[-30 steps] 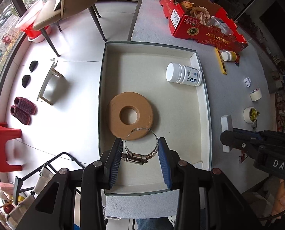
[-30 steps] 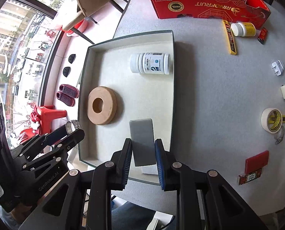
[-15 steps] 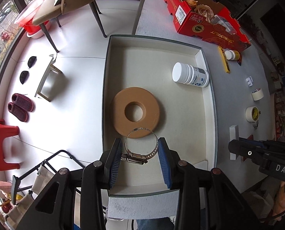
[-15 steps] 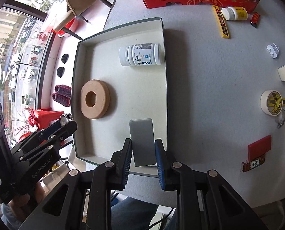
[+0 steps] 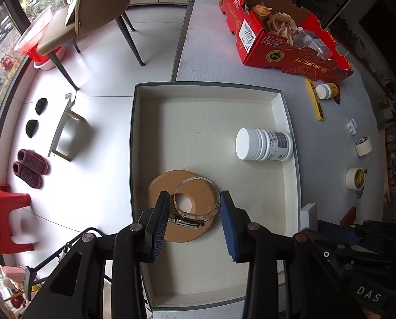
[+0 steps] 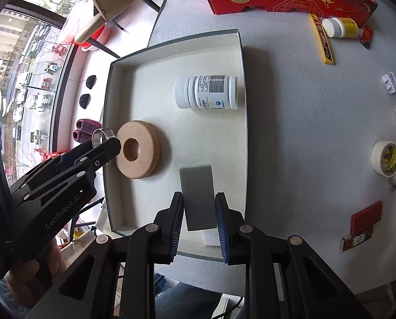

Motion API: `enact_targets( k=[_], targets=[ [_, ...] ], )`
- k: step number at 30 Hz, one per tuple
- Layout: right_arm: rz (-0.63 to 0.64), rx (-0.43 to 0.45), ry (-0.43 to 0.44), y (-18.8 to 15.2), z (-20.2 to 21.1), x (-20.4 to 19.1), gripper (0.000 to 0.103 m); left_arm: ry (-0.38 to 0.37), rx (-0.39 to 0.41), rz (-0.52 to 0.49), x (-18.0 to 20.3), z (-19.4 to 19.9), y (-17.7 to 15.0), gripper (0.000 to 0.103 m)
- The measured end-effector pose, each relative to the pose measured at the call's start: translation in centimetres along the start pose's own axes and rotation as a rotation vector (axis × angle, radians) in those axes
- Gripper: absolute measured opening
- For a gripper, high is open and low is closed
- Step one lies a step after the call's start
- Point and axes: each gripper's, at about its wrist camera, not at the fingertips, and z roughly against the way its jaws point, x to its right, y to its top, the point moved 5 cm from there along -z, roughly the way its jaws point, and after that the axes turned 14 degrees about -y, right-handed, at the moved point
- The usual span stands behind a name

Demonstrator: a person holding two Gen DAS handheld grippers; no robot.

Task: Organize rigid objects
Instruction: 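Carry the hose clamp in left tool and white block in right tool over the tray, then open left tool to drop the clamp while right tool releases the block into the tray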

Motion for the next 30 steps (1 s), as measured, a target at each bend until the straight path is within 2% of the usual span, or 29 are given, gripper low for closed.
enact_targets(
  k=[9,24,26,27,28,29,30],
  targets=[
    [-0.002,-0.008,-0.017,2.0,-1.1,-1.1,0.025,0.036,0.001,0.002,-0.4,-1.9,3.0,0.041],
    [0.005,-0.025,-0.046,2.6,-2.5,-1.5,0.025,0.054,-0.039,-0.005,-0.8,-4.1,3.8,0.041],
    [0.01,-0.021,-0.053,2.6,-2.5,-1.5,0.026,0.062,-0.043,-0.02,-0.7,-4.3,3.7,0.057],
    [0.017,-0.023,-0.057,2.6,-2.6,-1.6,0.032,0.077,-0.04,-0.028,-0.8,-4.2,3.6,0.077],
    [0.023,-0.024,-0.063,2.5,-2.5,-1.6,0.042,0.086,-0.033,-0.032,-0.8,-4.1,3.5,0.085],
    [0.025,-0.017,-0.075,2.5,-2.4,-1.6,0.073,0.089,-0.035,-0.034,-0.8,-4.2,3.4,0.085],
    [0.022,0.006,-0.089,2.6,-2.0,-1.5,0.09,0.094,-0.047,-0.034,-0.8,-4.3,3.2,0.087]
  ],
)
